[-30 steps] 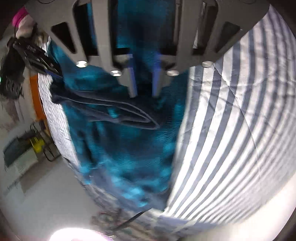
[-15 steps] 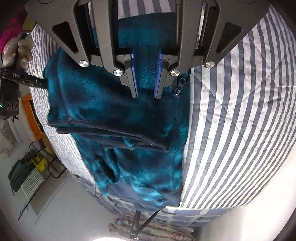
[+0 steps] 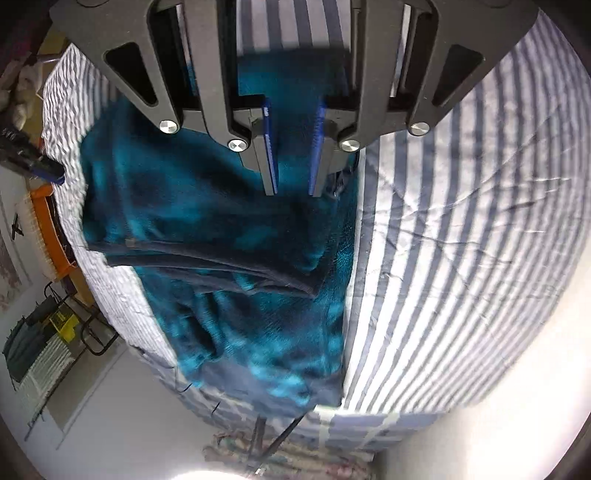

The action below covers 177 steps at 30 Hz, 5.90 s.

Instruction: Fold large clothes

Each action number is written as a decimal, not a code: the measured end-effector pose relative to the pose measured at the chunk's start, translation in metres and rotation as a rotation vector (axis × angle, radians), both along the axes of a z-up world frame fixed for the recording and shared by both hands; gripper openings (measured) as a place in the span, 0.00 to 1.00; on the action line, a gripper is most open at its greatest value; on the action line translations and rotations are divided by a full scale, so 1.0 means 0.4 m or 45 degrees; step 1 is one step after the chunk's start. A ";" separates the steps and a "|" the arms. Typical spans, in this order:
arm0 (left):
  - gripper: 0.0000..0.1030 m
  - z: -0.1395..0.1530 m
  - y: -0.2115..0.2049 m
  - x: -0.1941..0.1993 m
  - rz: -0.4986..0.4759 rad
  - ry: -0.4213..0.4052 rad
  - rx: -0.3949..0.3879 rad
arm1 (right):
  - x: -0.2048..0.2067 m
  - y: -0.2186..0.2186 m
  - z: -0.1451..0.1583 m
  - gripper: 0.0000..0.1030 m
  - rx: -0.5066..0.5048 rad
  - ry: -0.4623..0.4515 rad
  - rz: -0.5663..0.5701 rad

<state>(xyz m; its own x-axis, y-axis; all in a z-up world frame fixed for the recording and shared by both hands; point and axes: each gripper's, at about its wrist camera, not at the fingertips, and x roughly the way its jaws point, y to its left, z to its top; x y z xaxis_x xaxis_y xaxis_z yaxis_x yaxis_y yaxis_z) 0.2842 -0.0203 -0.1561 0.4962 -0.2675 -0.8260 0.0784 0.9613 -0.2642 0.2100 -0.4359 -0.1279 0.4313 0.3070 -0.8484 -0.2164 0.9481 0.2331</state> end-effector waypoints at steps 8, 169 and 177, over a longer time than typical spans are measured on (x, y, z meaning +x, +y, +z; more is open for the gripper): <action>0.17 0.266 0.045 -0.206 0.029 -0.197 -0.160 | -0.195 -0.023 0.222 0.33 0.099 -0.247 -0.107; 0.21 0.147 0.130 0.034 -0.269 -0.191 -0.132 | 0.025 -0.018 0.130 0.43 0.172 -0.122 0.536; 0.21 0.201 -0.007 0.217 -0.264 -0.240 -0.172 | 0.190 0.141 0.199 0.34 0.217 -0.354 0.482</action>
